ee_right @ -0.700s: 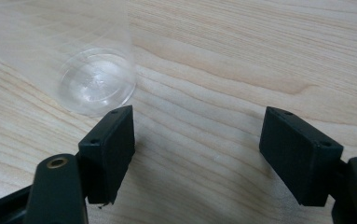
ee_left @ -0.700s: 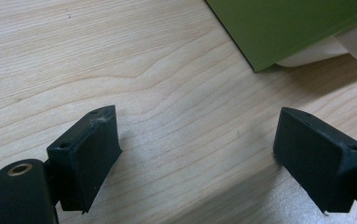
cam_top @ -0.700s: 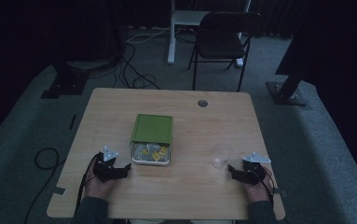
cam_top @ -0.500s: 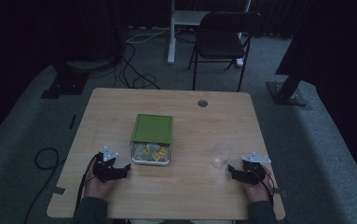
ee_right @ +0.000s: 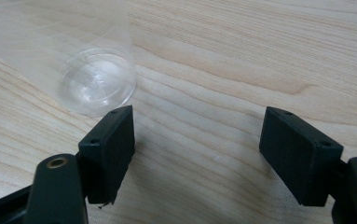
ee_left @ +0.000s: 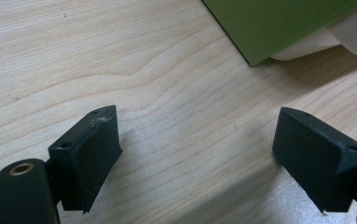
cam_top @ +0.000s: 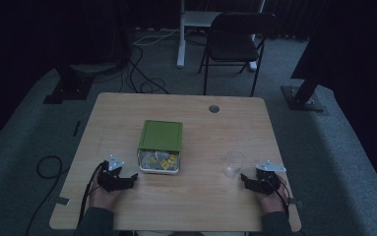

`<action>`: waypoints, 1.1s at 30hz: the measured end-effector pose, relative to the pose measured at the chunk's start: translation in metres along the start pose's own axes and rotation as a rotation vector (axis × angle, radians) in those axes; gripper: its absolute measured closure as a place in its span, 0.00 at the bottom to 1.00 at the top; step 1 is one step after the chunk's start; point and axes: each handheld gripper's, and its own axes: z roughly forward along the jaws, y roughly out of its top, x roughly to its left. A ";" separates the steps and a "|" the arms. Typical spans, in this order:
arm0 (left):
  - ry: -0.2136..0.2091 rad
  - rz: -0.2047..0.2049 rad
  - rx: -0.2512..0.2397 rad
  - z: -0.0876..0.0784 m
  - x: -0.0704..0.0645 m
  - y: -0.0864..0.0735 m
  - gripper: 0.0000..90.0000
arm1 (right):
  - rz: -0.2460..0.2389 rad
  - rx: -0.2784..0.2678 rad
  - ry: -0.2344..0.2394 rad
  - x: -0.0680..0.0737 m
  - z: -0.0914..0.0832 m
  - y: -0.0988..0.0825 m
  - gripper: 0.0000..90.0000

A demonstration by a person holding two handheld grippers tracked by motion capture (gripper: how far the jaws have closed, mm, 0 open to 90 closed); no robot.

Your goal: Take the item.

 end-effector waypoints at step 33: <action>-0.072 -0.047 -0.023 -0.035 -0.011 0.006 0.49 | 0.000 0.000 0.000 0.000 0.000 0.000 0.29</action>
